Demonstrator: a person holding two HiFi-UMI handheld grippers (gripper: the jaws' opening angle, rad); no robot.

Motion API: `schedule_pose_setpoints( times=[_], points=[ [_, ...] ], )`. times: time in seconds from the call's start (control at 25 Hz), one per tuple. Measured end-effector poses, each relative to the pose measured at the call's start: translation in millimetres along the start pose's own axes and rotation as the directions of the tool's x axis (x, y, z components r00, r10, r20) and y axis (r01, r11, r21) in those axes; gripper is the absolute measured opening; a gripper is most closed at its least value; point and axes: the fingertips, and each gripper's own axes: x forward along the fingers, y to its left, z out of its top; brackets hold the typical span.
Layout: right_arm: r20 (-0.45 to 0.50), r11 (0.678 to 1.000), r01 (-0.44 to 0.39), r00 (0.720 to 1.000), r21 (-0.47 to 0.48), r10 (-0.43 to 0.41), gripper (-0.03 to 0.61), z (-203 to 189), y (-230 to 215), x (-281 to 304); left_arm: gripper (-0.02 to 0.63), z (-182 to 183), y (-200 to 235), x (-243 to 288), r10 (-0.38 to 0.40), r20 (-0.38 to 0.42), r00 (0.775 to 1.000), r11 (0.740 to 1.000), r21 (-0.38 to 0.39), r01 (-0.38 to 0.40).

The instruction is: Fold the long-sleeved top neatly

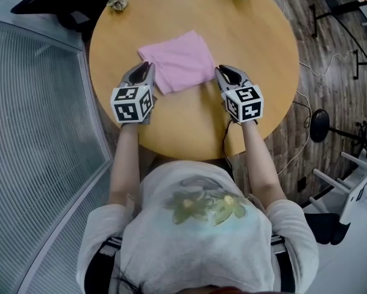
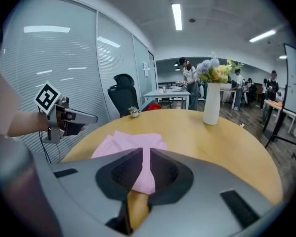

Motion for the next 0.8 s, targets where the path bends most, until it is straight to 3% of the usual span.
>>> schedule_pose_setpoints(
  times=[0.44, 0.6, 0.8],
  points=[
    [0.161, 0.999, -0.040, 0.986, 0.009, 0.038, 0.034, 41, 31, -55, 0.021, 15, -71, -46, 0.064, 0.123, 0.990, 0.998, -0.028, -0.061],
    [0.156, 0.999, -0.016, 0.988, 0.038, 0.010, 0.025, 44, 32, -69, 0.008, 21, -95, -52, 0.096, 0.138, 0.986, 0.995, 0.007, -0.098],
    [0.173, 0.999, -0.053, 0.984, 0.007, 0.051, 0.020, 48, 44, -83, 0.005, 26, -121, -55, 0.103, 0.157, 0.982, 0.995, 0.002, -0.104]
  ],
)
